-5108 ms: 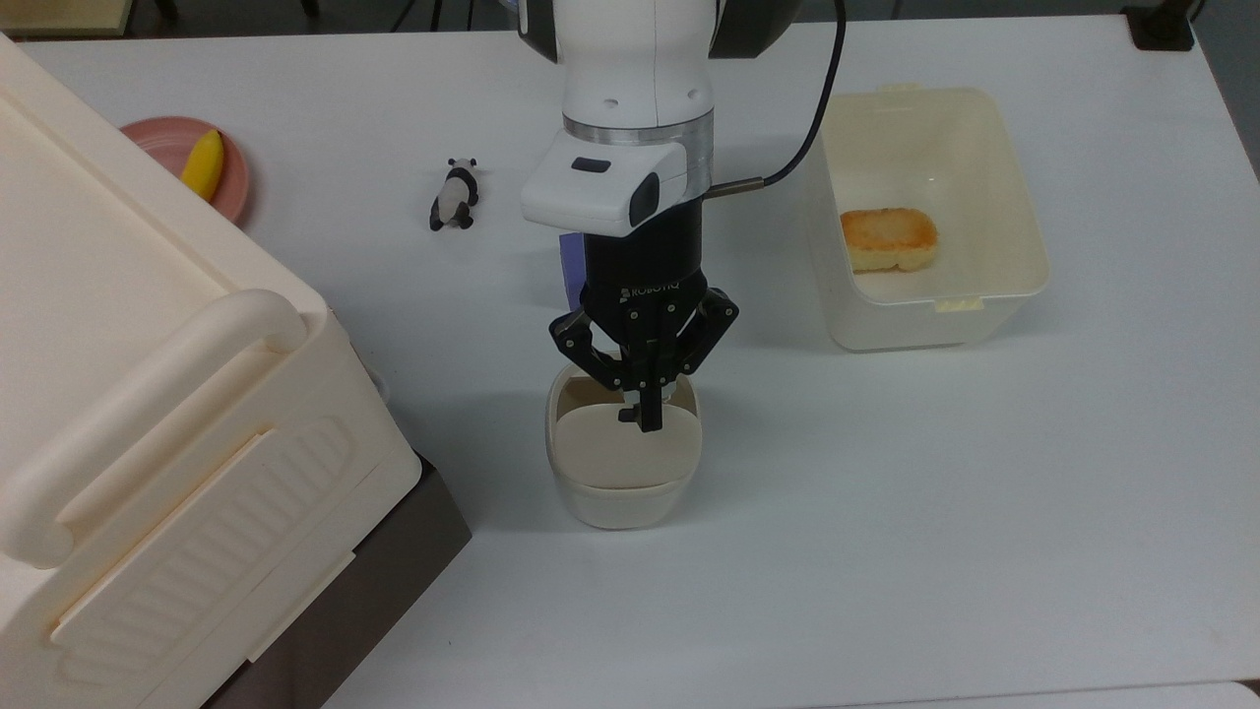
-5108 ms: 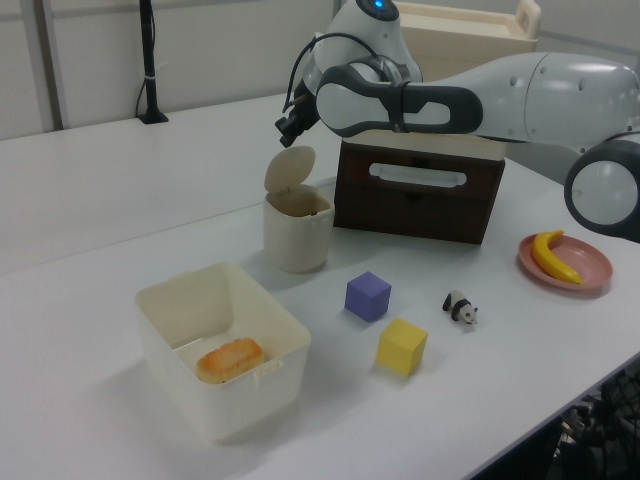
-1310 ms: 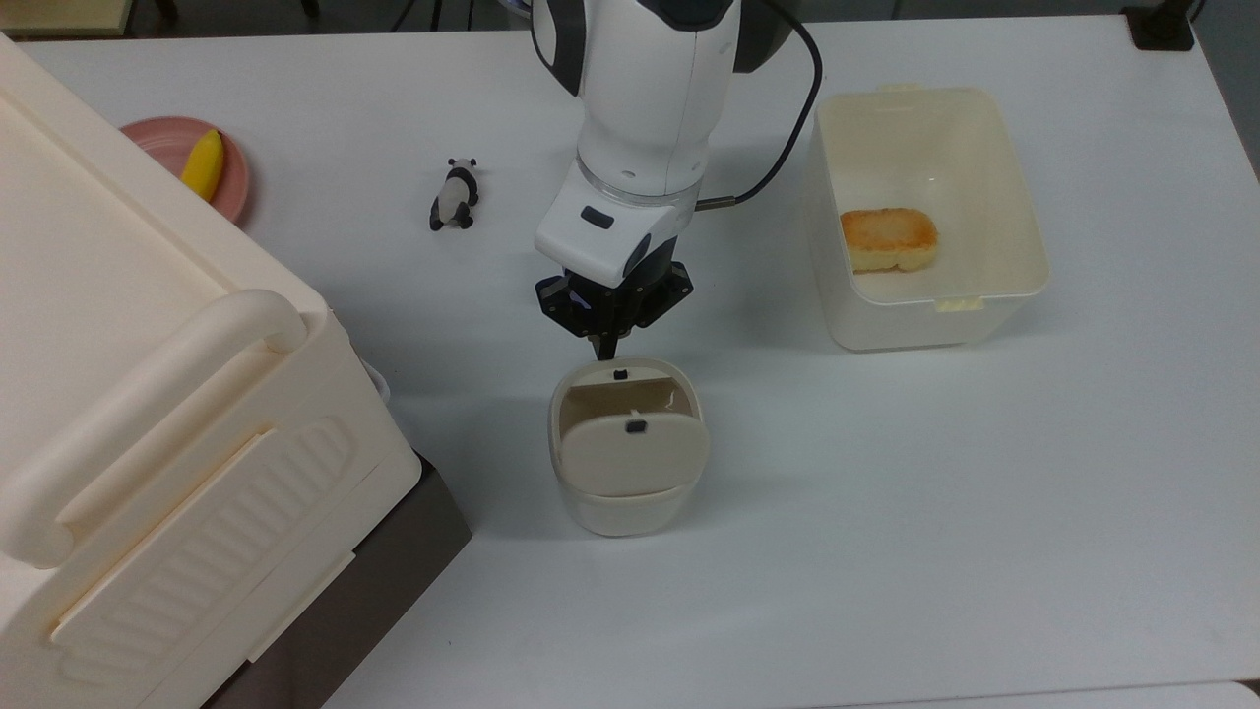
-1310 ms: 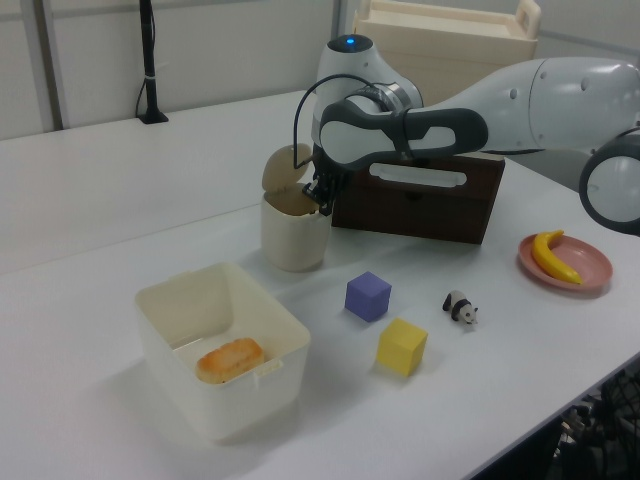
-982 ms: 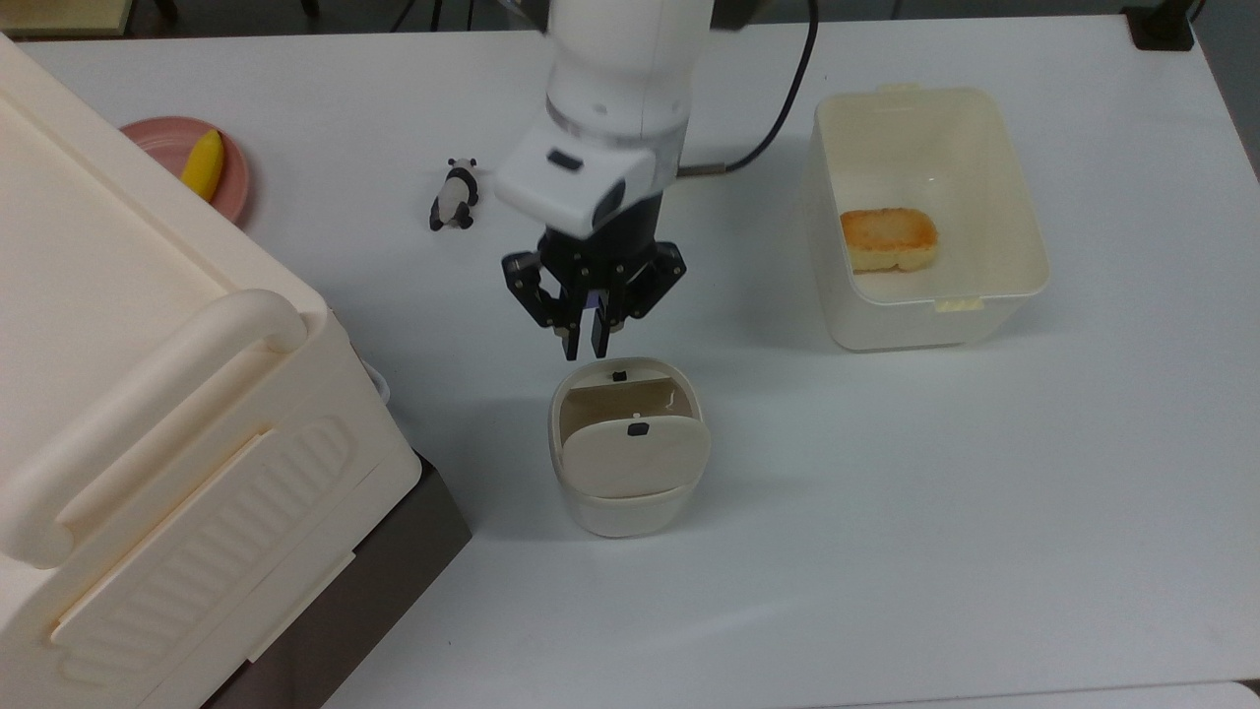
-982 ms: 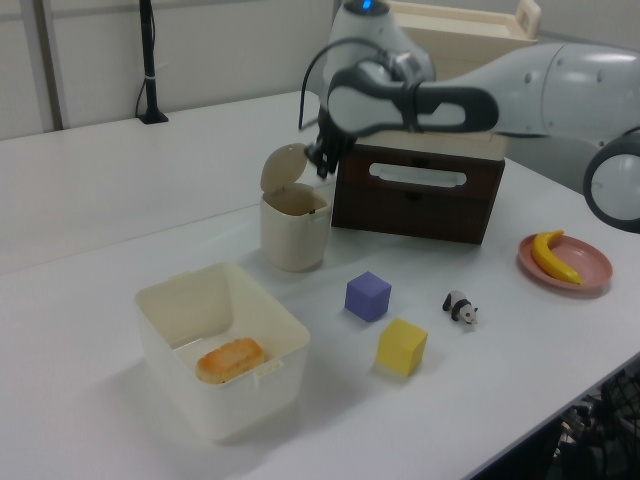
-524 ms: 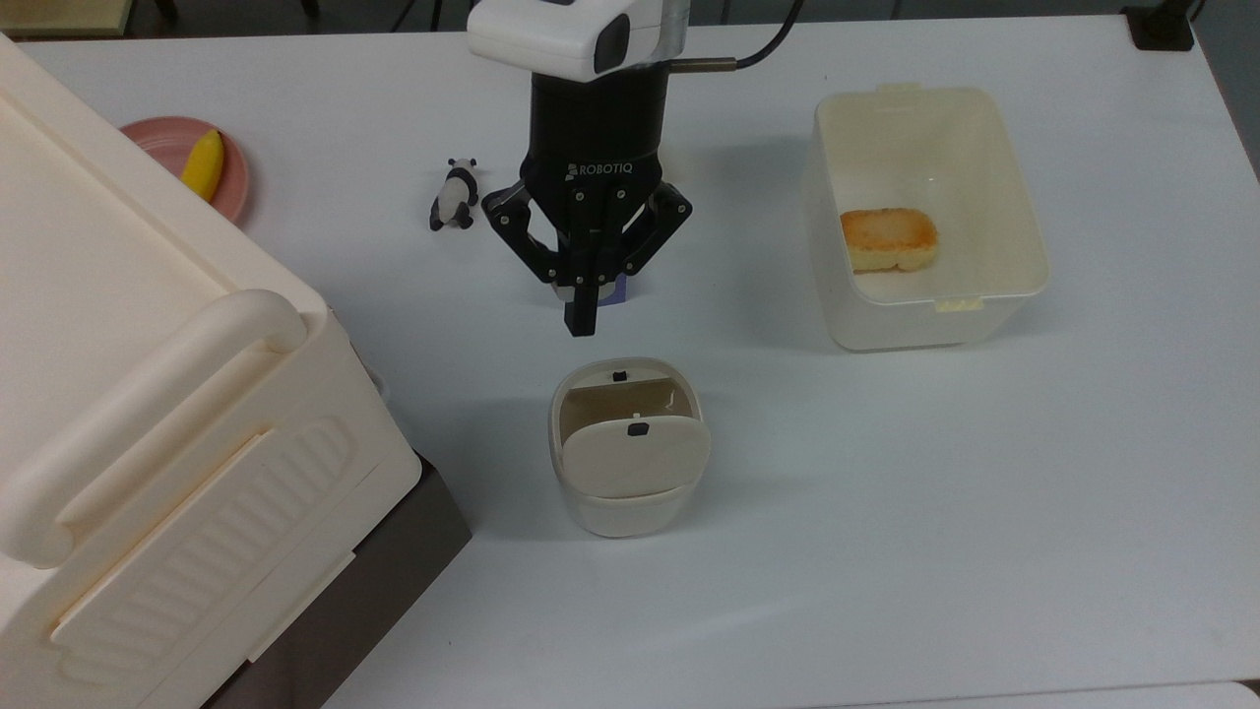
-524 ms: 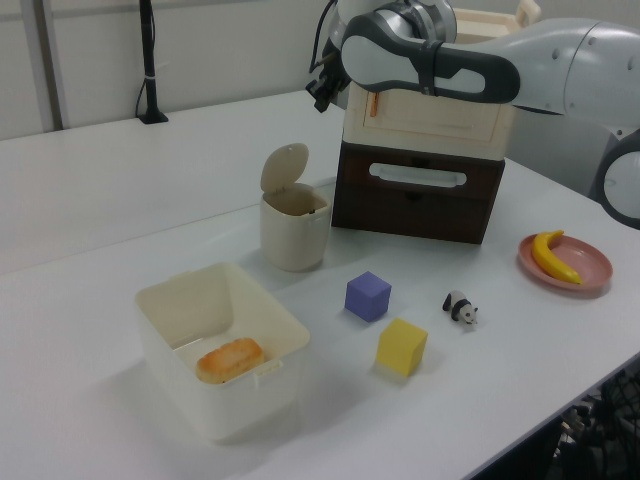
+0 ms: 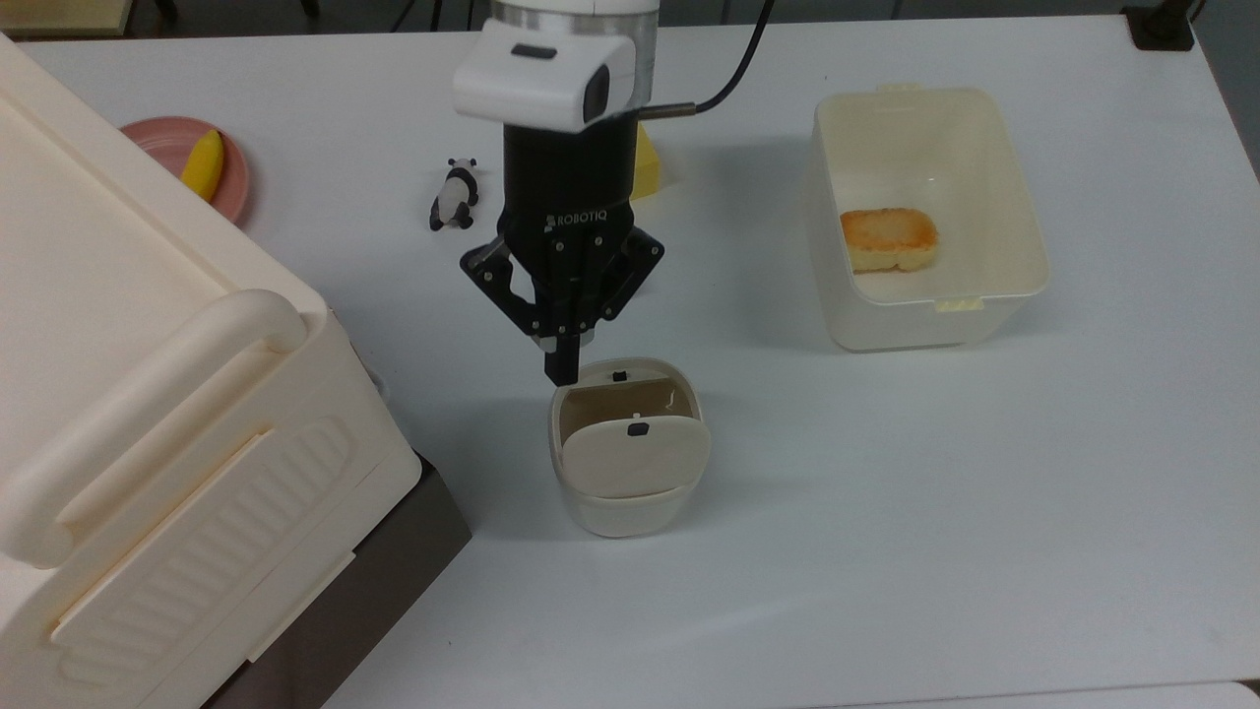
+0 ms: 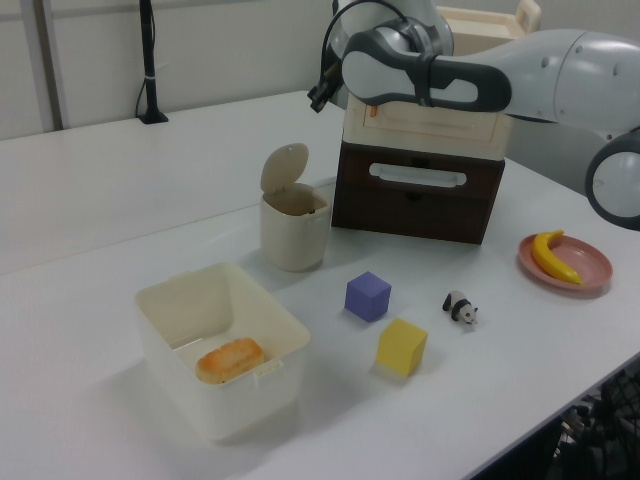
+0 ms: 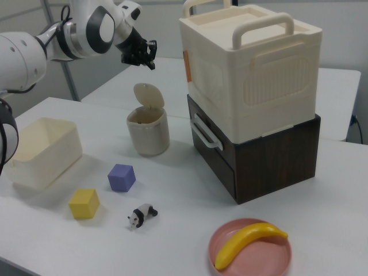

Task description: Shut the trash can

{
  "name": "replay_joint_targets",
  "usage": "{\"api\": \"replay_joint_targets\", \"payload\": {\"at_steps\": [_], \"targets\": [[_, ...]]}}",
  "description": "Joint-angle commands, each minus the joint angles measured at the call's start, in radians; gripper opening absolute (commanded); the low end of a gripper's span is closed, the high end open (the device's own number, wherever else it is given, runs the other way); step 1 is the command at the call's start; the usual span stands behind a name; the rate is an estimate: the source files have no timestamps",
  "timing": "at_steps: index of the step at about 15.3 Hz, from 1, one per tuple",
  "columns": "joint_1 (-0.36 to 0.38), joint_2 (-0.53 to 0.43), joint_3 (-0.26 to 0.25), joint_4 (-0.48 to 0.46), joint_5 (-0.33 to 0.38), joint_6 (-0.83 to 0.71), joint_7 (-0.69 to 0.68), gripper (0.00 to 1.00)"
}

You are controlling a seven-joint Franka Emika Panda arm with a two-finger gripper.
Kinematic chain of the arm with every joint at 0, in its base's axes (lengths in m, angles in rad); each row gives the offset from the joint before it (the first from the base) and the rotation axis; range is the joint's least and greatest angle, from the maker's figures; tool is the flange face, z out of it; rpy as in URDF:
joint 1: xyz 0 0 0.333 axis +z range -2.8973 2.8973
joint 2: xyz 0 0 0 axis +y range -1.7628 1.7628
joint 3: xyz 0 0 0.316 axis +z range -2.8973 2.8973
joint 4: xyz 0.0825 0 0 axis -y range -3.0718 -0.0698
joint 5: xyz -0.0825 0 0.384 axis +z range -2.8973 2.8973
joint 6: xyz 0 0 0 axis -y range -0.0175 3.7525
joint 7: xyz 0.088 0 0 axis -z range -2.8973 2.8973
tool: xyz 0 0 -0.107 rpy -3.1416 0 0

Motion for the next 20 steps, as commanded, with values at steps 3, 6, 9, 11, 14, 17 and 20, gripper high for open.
{"api": "replay_joint_targets", "payload": {"at_steps": [3, 6, 9, 11, 14, 17, 20], "targets": [[-0.001, 0.026, -0.001, -0.040, 0.030, 0.031, -0.112, 0.00], [-0.001, 0.037, 0.001, -0.040, 0.054, 0.040, -0.156, 0.00], [0.001, 0.045, 0.004, -0.038, 0.074, 0.063, -0.184, 0.00], [0.002, 0.046, 0.013, -0.038, 0.074, 0.074, -0.190, 0.00], [0.010, 0.046, 0.028, -0.038, 0.076, 0.074, -0.187, 0.00], [0.011, 0.048, 0.057, -0.041, 0.080, 0.072, -0.180, 0.00], [0.019, 0.059, 0.059, -0.041, 0.080, 0.072, -0.183, 0.00]]}}
